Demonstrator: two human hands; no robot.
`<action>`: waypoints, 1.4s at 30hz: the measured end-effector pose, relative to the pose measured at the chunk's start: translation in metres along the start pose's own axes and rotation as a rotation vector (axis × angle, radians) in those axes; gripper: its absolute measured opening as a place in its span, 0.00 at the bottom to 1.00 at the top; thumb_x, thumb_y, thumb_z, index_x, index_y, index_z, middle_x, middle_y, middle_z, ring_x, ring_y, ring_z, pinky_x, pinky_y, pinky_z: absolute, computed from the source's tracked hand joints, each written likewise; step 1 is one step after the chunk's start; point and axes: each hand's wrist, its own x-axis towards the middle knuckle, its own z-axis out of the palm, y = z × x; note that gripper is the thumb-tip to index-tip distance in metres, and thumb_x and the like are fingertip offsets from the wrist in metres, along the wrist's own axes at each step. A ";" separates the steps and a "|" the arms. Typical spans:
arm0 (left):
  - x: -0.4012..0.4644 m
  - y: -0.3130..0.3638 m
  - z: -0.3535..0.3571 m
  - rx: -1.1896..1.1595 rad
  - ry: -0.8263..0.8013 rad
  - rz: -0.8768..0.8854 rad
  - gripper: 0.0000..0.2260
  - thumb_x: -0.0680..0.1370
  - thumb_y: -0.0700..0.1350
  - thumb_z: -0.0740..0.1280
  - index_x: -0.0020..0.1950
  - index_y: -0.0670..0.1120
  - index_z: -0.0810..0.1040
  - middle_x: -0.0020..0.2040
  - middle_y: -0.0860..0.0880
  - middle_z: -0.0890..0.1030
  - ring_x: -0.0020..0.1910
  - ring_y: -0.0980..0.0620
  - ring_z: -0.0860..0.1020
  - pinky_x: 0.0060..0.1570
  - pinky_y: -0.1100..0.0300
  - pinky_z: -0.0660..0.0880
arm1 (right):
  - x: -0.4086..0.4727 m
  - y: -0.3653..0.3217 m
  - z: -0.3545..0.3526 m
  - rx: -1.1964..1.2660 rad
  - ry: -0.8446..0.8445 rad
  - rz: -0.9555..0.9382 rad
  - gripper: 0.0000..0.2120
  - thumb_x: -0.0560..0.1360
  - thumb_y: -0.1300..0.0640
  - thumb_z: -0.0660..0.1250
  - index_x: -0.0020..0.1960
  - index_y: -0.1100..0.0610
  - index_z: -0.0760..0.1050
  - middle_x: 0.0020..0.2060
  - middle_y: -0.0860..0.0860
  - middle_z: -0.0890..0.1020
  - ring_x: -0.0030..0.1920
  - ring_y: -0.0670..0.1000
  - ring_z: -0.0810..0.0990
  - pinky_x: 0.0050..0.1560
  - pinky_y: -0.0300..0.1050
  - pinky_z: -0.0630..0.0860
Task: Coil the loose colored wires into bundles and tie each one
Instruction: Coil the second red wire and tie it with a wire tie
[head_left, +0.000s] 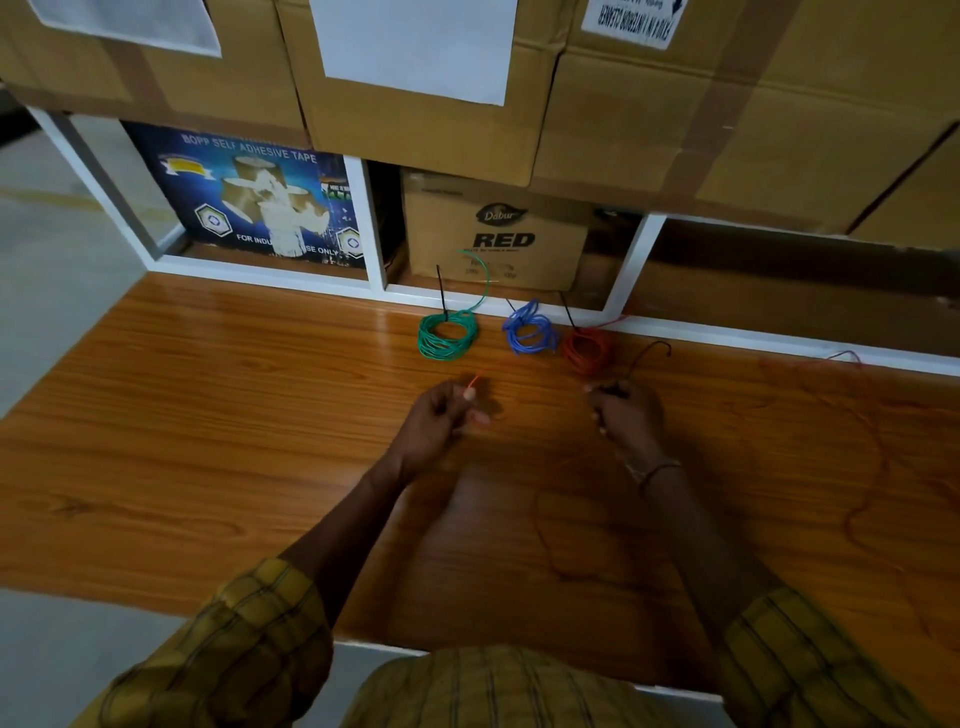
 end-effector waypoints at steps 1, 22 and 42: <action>-0.003 0.007 0.001 -0.123 -0.023 -0.004 0.10 0.86 0.52 0.65 0.48 0.49 0.79 0.43 0.38 0.85 0.47 0.37 0.85 0.51 0.47 0.79 | -0.002 0.000 0.000 -0.053 0.015 -0.035 0.03 0.78 0.60 0.71 0.47 0.54 0.82 0.36 0.52 0.82 0.32 0.46 0.76 0.29 0.38 0.71; 0.016 0.053 0.001 -0.196 -0.104 0.100 0.20 0.88 0.42 0.60 0.78 0.54 0.60 0.59 0.38 0.86 0.55 0.40 0.86 0.60 0.46 0.81 | -0.056 -0.039 0.012 -0.184 -1.060 0.045 0.14 0.82 0.61 0.67 0.65 0.66 0.74 0.42 0.61 0.85 0.31 0.51 0.84 0.30 0.42 0.80; -0.013 0.097 -0.013 0.050 -0.758 -0.101 0.18 0.89 0.48 0.54 0.74 0.42 0.73 0.33 0.47 0.61 0.29 0.53 0.67 0.64 0.24 0.72 | -0.008 -0.093 -0.017 -0.104 -0.640 -0.197 0.09 0.83 0.58 0.65 0.54 0.61 0.82 0.37 0.53 0.76 0.28 0.46 0.69 0.31 0.43 0.77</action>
